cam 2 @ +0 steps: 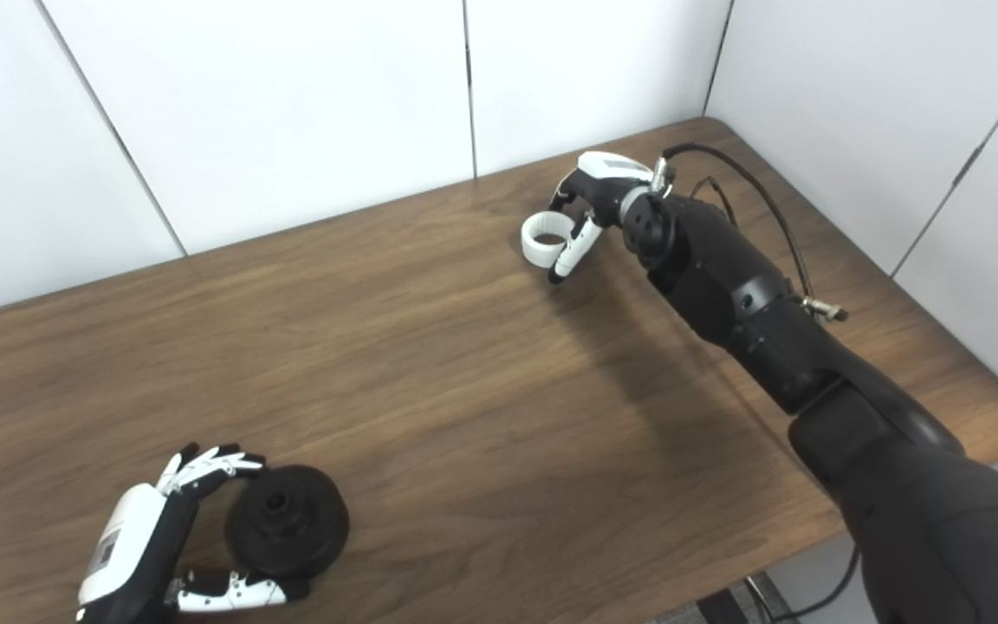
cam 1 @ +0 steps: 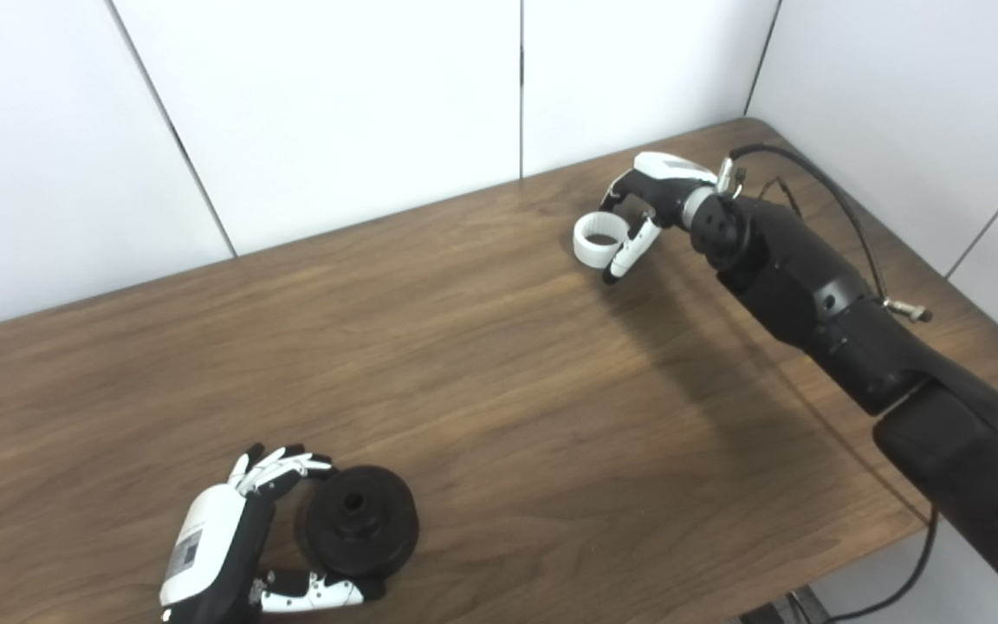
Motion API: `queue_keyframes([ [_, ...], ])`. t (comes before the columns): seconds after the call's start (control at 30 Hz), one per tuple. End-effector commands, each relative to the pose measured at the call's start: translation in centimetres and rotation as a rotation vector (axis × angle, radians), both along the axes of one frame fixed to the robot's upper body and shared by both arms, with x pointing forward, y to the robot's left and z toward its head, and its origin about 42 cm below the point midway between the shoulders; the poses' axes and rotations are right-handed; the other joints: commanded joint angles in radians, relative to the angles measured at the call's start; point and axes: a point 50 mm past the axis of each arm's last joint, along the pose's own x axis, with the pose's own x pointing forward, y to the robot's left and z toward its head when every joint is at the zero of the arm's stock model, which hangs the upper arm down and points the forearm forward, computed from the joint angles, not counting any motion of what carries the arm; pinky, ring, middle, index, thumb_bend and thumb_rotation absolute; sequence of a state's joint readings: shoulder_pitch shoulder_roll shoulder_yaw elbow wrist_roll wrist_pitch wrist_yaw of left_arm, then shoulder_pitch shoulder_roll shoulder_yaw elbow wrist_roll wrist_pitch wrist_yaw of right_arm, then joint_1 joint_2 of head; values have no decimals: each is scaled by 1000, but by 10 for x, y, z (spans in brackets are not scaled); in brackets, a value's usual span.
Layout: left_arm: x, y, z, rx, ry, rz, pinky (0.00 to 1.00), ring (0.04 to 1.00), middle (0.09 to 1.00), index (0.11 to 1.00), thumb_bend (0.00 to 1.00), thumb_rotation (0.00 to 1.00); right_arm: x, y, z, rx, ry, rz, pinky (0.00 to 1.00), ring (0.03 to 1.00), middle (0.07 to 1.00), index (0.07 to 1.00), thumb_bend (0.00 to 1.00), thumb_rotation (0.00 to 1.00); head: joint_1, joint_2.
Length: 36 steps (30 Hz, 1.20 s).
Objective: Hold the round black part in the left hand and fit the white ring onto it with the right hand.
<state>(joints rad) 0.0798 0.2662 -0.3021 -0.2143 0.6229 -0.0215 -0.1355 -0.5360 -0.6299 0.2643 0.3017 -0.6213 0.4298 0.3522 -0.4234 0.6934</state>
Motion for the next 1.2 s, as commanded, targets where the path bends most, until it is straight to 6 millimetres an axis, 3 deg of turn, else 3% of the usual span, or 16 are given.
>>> queue_keyframes([
  [0.0, -5, 1, -5, 28, 46, -7, 1000, 874, 784, 484, 522, 49, 10, -1, 27, -30, -79, 1, 959, 925, 859, 683, 917, 213, -1, 1],
  [0.63, -5, 0, -3, 27, 40, -10, 1000, 869, 780, 484, 522, 49, 10, 0, 25, -27, -84, 12, 907, 902, 830, 633, 887, 196, 1, 5],
  [1.17, -5, -1, -3, 31, 42, -2, 1000, 870, 779, 484, 522, 49, 14, 5, 24, -44, -73, 11, 918, 907, 842, 673, 910, 211, 3, 8],
])
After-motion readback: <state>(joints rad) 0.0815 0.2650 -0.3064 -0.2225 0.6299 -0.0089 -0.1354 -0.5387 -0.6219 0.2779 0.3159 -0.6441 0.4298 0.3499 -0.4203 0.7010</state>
